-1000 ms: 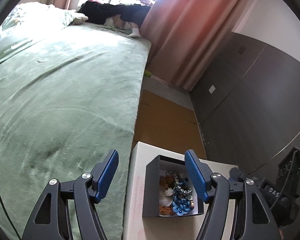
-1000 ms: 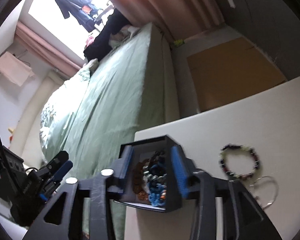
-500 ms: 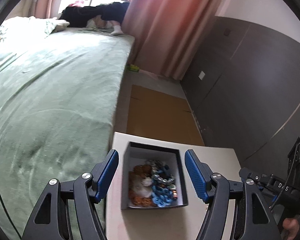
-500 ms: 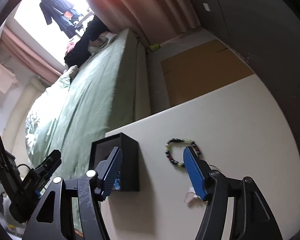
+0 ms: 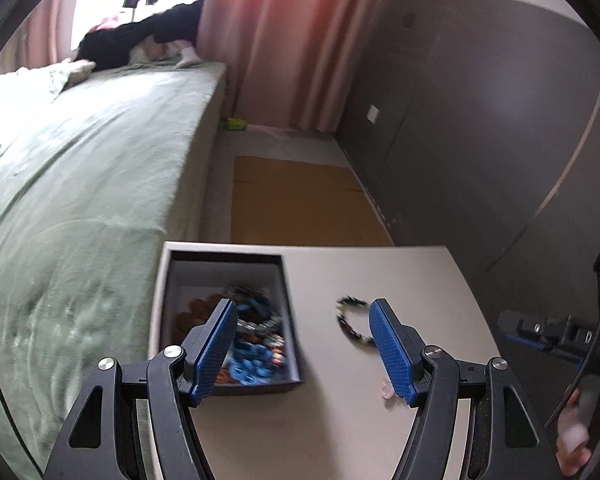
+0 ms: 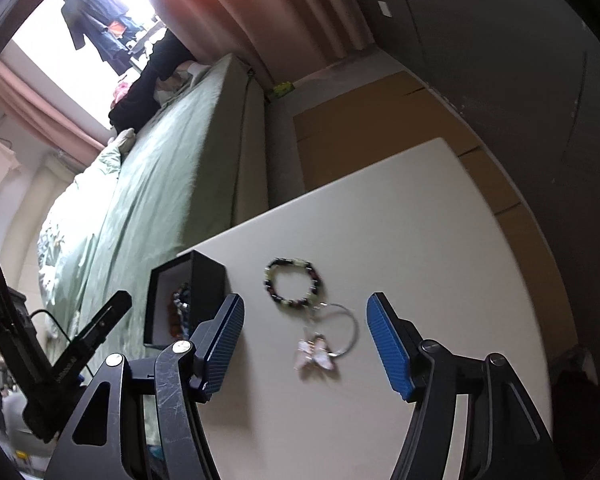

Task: Organize jewelry
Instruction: 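Grasp the white butterfly pendant with the left gripper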

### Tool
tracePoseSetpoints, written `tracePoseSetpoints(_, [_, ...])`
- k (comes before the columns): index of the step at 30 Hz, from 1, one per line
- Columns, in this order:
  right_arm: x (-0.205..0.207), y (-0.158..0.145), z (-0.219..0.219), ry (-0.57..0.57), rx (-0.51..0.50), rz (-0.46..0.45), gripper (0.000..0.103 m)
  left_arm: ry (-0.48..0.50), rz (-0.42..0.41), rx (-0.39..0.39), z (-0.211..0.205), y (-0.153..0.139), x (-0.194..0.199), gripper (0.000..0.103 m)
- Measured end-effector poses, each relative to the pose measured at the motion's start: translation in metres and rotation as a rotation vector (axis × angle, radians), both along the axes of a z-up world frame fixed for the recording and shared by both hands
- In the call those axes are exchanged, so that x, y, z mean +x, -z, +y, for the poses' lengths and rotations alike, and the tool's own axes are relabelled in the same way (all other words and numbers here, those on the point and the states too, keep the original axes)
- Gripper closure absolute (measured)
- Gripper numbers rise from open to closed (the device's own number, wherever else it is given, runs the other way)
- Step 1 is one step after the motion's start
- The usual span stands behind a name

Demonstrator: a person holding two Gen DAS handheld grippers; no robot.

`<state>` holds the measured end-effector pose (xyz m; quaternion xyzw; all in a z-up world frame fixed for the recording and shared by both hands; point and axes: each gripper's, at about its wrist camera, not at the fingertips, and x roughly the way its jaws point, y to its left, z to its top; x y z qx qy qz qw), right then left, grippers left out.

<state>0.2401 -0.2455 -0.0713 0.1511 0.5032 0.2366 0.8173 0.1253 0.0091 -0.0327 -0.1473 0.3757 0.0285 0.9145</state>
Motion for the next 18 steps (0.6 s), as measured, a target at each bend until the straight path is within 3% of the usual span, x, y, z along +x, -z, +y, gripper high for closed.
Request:
tracePoseSetpoints(10, [-0.002, 0.004, -0.043, 0.048, 0.040, 0.040, 0.038, 0.065, 0.044, 0.034, -0.050, 0.012, 0.009, 0.034])
tracePoseSetpoints(18, [-0.001, 0.012, -0.063, 0.054, 0.036, 0.083, 0.036, 0.139, 0.143, 0.102, -0.091, 0.040, 0.013, 0.034])
